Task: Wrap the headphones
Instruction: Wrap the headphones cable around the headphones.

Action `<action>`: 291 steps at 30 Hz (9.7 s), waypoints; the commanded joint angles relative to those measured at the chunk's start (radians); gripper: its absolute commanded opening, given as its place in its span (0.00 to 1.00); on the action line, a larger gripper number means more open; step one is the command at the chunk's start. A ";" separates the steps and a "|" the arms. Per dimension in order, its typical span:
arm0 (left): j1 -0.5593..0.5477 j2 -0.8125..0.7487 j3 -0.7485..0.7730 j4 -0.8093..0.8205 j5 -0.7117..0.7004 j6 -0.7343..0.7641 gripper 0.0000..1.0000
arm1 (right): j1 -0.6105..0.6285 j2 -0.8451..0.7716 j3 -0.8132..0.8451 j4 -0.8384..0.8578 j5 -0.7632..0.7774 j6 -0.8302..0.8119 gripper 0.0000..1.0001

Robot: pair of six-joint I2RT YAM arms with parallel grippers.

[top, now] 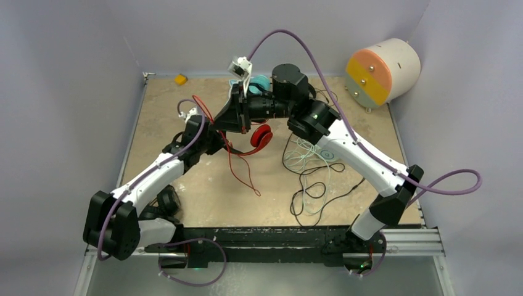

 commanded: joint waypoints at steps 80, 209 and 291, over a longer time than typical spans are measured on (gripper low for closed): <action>0.242 -0.052 0.760 -0.372 0.582 -0.017 0.00 | -0.415 -0.345 -1.131 0.133 0.065 0.147 0.00; 0.018 -0.025 0.489 -0.312 -0.050 0.104 0.00 | -0.199 -0.197 -0.962 0.402 0.088 0.176 0.06; 0.019 -0.125 0.883 -0.754 -0.418 0.321 0.00 | -0.552 -0.141 -0.789 0.014 0.859 0.241 0.00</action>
